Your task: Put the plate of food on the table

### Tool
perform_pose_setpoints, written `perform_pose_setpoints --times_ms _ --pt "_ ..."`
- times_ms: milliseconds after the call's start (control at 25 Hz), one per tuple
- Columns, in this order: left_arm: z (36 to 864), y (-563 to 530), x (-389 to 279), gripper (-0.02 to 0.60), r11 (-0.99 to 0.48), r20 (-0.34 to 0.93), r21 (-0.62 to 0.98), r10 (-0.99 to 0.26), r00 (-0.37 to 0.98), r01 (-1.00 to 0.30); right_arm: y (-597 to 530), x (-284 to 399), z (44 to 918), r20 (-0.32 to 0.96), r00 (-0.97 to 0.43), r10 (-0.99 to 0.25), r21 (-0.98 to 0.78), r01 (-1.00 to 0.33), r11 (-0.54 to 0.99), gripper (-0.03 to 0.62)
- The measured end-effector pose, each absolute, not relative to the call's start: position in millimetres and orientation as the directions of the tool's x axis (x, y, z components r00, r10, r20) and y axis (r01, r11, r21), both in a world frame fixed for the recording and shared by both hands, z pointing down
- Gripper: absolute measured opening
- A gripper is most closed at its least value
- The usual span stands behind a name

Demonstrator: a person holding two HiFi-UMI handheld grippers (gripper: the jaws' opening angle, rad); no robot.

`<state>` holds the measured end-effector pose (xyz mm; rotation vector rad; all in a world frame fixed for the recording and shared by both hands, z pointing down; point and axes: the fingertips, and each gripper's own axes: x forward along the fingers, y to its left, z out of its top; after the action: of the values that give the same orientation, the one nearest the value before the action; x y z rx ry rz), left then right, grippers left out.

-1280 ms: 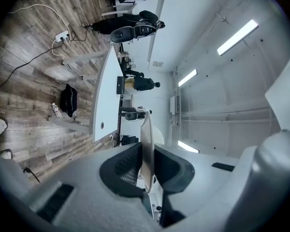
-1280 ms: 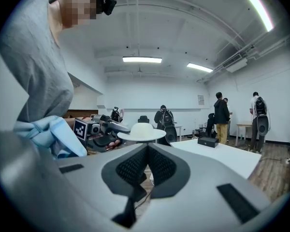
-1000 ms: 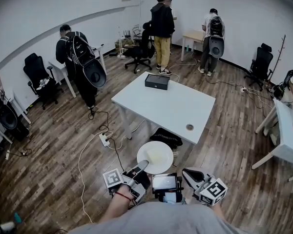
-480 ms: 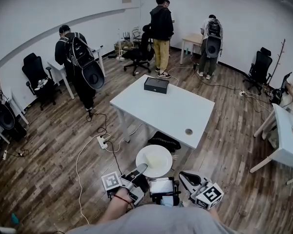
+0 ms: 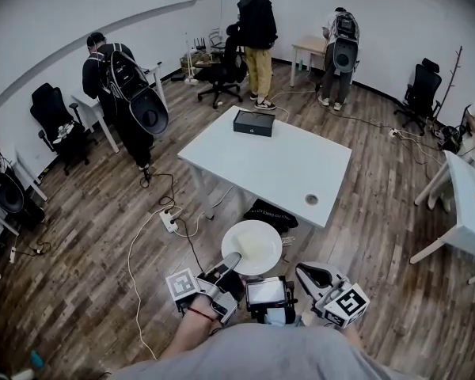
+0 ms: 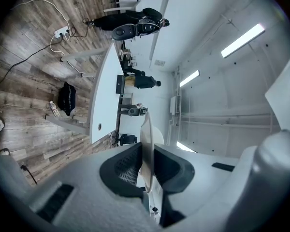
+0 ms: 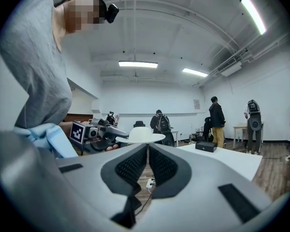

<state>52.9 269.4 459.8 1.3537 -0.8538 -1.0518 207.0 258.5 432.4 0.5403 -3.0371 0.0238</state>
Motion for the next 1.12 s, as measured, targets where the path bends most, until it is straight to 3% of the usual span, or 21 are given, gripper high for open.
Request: perform_pose_setpoints --times_ms 600,1120 --pt "450.1 211.1 34.7 0.038 -0.083 -0.104 0.993 -0.936 0.336 0.078 213.2 194.9 428.7 0.065 -0.933 -0.354 -0.031 -0.356 0.934 0.034" --pt "436.0 73.4 14.6 0.038 -0.067 -0.093 0.994 -0.924 0.371 0.082 58.4 150.0 413.9 0.035 -0.945 -0.324 0.002 -0.324 0.946 0.034"
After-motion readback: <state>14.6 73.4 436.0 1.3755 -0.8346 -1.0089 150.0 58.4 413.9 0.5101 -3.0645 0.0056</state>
